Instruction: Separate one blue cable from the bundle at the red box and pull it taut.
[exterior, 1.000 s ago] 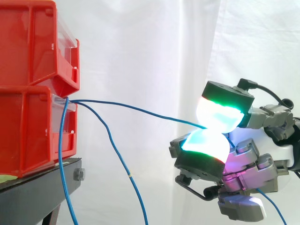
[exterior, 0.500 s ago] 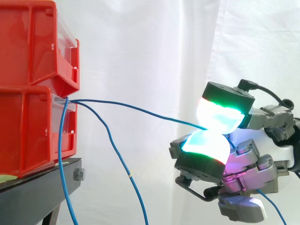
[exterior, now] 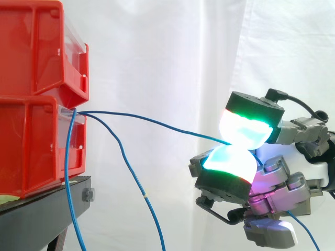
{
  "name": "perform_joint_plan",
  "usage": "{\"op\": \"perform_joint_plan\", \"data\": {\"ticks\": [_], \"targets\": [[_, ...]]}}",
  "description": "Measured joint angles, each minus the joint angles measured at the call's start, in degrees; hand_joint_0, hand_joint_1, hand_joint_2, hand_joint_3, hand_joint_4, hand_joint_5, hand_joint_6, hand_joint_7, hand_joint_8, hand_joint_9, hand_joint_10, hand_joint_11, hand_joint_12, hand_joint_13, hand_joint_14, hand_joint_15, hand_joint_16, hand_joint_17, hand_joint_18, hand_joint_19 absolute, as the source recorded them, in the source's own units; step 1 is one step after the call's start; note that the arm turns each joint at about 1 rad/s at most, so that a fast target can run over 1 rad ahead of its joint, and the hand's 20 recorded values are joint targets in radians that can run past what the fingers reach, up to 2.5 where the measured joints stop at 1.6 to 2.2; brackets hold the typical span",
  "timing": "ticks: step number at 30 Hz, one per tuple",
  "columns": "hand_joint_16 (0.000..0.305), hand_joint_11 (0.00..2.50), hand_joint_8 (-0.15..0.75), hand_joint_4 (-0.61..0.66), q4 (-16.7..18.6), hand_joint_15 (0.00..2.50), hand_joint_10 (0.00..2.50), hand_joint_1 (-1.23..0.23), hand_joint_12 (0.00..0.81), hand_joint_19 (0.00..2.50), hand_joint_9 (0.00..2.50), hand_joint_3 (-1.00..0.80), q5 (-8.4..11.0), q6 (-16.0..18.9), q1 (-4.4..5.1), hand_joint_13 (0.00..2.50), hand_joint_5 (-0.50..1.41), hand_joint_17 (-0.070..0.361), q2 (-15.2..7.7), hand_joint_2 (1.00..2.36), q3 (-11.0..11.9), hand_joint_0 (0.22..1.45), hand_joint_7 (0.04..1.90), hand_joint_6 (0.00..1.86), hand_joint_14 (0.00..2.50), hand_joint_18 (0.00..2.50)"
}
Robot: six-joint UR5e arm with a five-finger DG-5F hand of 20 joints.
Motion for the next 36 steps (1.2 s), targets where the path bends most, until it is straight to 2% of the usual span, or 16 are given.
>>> {"op": "perform_joint_plan", "data": {"ticks": [18, 36], "targets": [[0.057, 1.62, 0.358, 0.08, 0.0, 1.52, 1.84, -0.76, 0.408, 0.90, 0.97, -0.09, 0.00, 0.0, 0.00, 1.20, -0.14, 0.129, 0.0, 1.02, 0.0, 0.64, 1.18, 0.92, 1.44, 1.14], [0.057, 1.59, 0.355, 0.08, -0.1, 1.47, 1.84, -0.76, 0.412, 0.90, 0.97, -0.09, 0.00, 0.0, 0.00, 1.18, -0.14, 0.129, 0.0, 1.02, 0.0, 0.64, 1.17, 0.92, 1.52, 1.13]]}}
